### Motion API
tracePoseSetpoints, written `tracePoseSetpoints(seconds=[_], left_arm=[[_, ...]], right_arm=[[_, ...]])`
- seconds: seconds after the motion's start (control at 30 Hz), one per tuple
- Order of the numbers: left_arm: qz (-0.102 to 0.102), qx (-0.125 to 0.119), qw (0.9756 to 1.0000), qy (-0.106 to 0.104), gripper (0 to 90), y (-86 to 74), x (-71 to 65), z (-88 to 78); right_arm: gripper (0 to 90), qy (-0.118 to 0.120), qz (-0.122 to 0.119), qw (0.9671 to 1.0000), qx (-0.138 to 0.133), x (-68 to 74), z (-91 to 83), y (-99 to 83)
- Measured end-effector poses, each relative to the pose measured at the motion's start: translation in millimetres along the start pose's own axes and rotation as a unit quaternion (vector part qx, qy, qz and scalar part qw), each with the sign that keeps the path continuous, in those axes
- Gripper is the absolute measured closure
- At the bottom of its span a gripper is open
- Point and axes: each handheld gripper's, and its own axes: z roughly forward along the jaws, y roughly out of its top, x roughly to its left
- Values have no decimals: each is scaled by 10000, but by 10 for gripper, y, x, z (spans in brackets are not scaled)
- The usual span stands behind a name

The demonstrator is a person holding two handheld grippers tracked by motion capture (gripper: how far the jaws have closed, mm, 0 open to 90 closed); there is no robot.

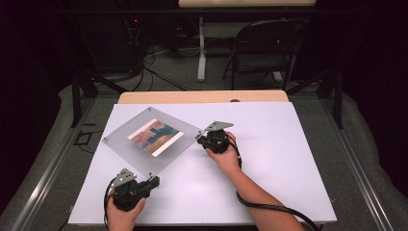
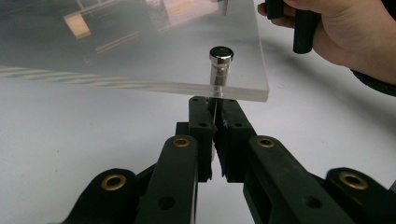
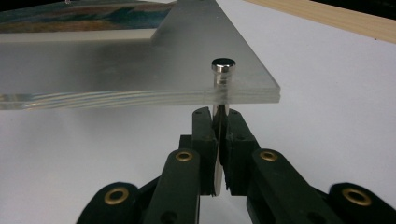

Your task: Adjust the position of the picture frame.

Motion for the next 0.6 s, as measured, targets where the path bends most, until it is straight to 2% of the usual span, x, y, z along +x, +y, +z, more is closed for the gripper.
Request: tracePoseSetpoints(seconds=[0.1, 0.3, 0.43, 0.6], left_arm=[[24, 2, 10000, -37, 854, 4, -1, 4], [-6, -37, 10000, -63, 852, 21, 6, 29], [-25, -77, 9999, -116, 852, 68, 15, 65], [-22, -116, 9996, -254, 852, 182, 7, 176]], right_arm=[[850, -7, -36, 10000, -45, -1, -27, 7], [850, -10, -148, 9999, -25, -17, -197, 30], [851, -43, -153, 9999, -19, -35, -390, 1], [851, -88, 40, 10000, 24, -87, -733, -94]])
